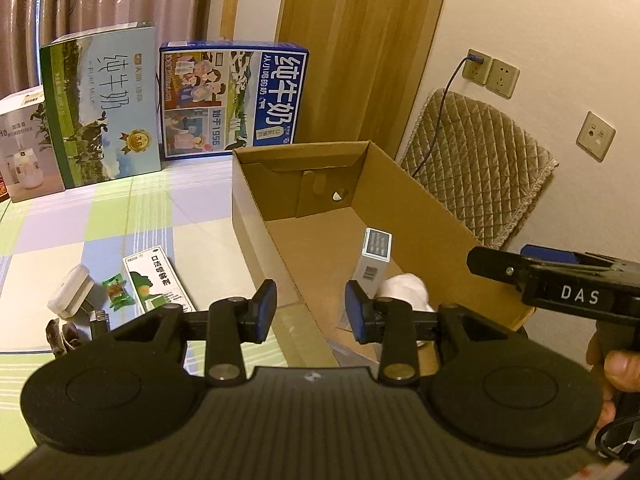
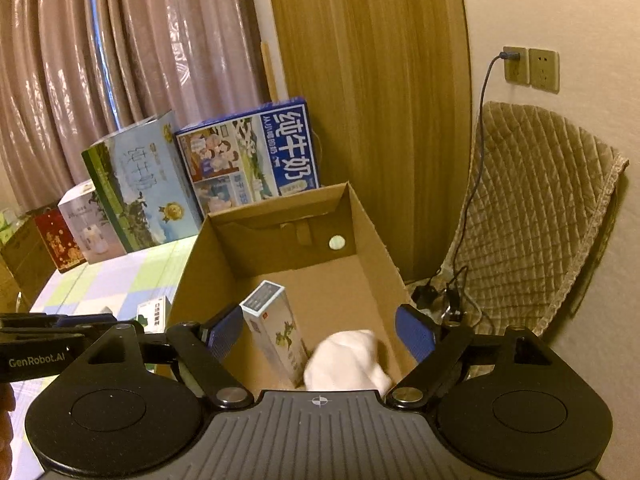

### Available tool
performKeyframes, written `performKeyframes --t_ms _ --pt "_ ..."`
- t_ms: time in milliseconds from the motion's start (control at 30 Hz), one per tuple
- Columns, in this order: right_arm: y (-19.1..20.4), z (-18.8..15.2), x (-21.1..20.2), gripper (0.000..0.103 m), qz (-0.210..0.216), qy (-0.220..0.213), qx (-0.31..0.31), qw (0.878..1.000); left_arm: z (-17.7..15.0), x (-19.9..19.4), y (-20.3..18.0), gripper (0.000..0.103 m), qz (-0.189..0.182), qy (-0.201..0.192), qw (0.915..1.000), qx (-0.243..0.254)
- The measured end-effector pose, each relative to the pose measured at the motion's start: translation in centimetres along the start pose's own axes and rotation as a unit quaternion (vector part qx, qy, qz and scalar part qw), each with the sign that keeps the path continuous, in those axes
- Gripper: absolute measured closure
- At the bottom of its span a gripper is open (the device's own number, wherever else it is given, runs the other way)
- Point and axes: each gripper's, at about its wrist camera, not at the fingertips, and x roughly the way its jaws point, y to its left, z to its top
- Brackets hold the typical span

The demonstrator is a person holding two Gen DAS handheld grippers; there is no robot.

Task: Organize objects
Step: 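Carry the towel and medicine box into the cardboard box and release both, then move both open tools back over the table items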

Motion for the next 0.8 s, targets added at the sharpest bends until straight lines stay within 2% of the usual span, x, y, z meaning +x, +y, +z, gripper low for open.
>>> performKeyframes --t_ms 400,567,700,800 --pt "1.8 -0.1 -0.9 0.022 0.006 -0.002 -0.018 1.0 -0.4 -1.3 1.3 0.071 0.007 0.0 1.0 -0.003" --pt "3.3 0.2 -1.5 0.022 0.016 -0.005 -0.029 0.999 -0.4 -2.8 3.4 0.07 0.017 -0.009 0.9998 -0.01" --pt "5.0 0.4 -1.8 0.022 0.027 -0.009 -0.04 0.999 -0.5 -4.5 5.5 0.064 0.037 -0.019 0.9991 -0.004" --pt "6.5 0.6 -1.8 0.022 0.039 -0.013 -0.046 0.998 -0.8 -5.8 7.9 0.06 0.056 -0.025 0.9979 -0.023"
